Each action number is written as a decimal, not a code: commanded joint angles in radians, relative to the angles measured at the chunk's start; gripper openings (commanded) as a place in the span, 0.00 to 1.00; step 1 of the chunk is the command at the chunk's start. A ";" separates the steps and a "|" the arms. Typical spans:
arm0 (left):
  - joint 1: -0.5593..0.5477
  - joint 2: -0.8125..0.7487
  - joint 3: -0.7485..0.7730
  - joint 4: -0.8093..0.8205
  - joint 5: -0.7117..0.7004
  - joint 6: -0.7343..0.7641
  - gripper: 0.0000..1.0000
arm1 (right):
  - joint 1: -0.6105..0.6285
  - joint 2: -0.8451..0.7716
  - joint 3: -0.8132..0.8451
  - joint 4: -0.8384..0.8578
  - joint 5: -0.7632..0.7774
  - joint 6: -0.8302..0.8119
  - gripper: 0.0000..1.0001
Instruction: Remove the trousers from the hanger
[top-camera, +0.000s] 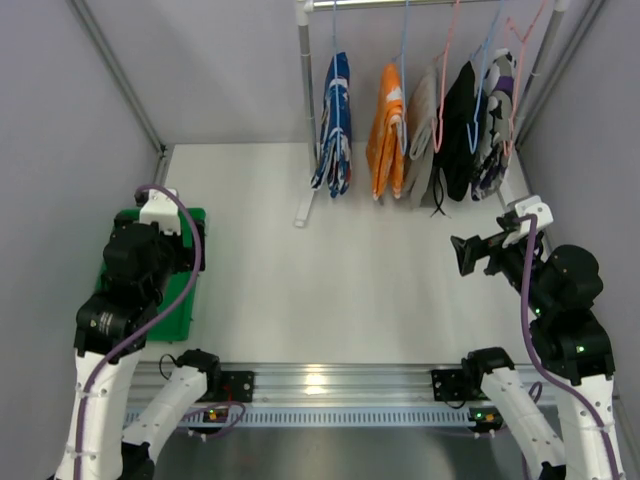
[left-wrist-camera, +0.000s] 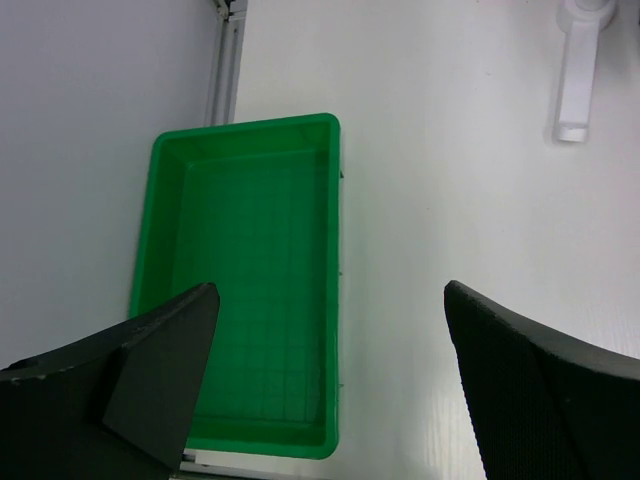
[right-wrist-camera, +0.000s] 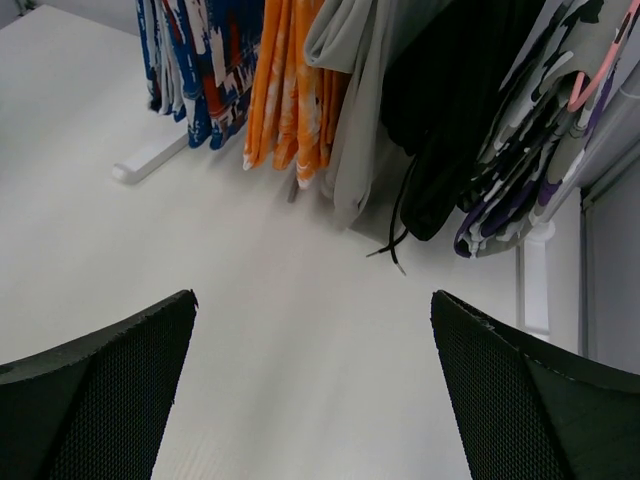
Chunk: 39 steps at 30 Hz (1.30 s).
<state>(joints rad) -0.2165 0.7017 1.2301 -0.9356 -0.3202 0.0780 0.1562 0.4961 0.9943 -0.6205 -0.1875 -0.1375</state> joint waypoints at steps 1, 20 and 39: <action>0.006 0.018 0.014 0.069 0.052 -0.012 0.99 | -0.007 -0.007 0.013 0.005 0.019 0.009 0.99; 0.002 0.560 0.342 0.662 0.891 -0.568 0.99 | -0.035 0.058 0.147 -0.059 0.062 0.059 0.99; -0.055 1.125 0.666 1.113 1.001 -0.928 0.78 | -0.063 0.252 0.356 -0.114 0.051 0.101 0.99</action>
<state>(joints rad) -0.2581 1.8198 1.8374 -0.0288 0.6006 -0.7452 0.1081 0.7376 1.3174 -0.7090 -0.1333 -0.0483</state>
